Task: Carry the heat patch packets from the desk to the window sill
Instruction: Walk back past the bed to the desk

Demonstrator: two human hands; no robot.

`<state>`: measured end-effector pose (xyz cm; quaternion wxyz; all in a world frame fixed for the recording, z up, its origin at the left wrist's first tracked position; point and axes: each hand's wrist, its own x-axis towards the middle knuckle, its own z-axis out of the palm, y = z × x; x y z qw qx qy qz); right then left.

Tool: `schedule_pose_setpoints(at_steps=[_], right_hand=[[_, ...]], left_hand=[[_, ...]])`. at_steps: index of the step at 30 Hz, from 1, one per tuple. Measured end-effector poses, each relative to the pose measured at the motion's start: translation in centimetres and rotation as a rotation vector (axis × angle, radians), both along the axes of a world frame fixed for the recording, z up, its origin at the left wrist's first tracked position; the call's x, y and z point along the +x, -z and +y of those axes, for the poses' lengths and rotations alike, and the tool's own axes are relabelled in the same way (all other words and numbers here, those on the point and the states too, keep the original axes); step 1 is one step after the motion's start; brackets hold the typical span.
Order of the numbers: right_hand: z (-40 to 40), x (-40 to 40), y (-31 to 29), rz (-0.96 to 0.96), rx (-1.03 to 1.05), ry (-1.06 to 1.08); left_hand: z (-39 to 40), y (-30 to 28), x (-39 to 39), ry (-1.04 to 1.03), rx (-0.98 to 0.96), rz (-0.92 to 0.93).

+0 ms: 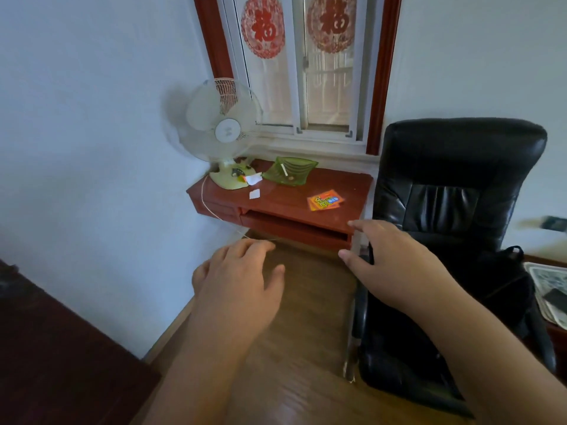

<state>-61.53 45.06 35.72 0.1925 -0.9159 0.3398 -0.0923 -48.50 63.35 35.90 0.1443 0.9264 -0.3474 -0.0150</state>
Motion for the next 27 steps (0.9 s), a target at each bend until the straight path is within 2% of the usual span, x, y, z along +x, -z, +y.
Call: schedule_pose_setpoints(at_steps=[9, 17, 27], right_hand=[[-6.2, 5.6, 0.0, 0.060, 0.006, -0.068], [-10.8, 11.0, 0.3, 0.057, 0.013, 0.030], [-15.2, 20.8, 0.1, 0.054, -0.046, 0.253]], left_hand=[[-6.2, 0.9, 5.0, -0.078, 0.028, 0.051], [-12.1, 1.7, 11.8, 0.027, 0.027, 0.038], [-19.8, 1.5, 25.4, 0.229, -0.057, -0.041]])
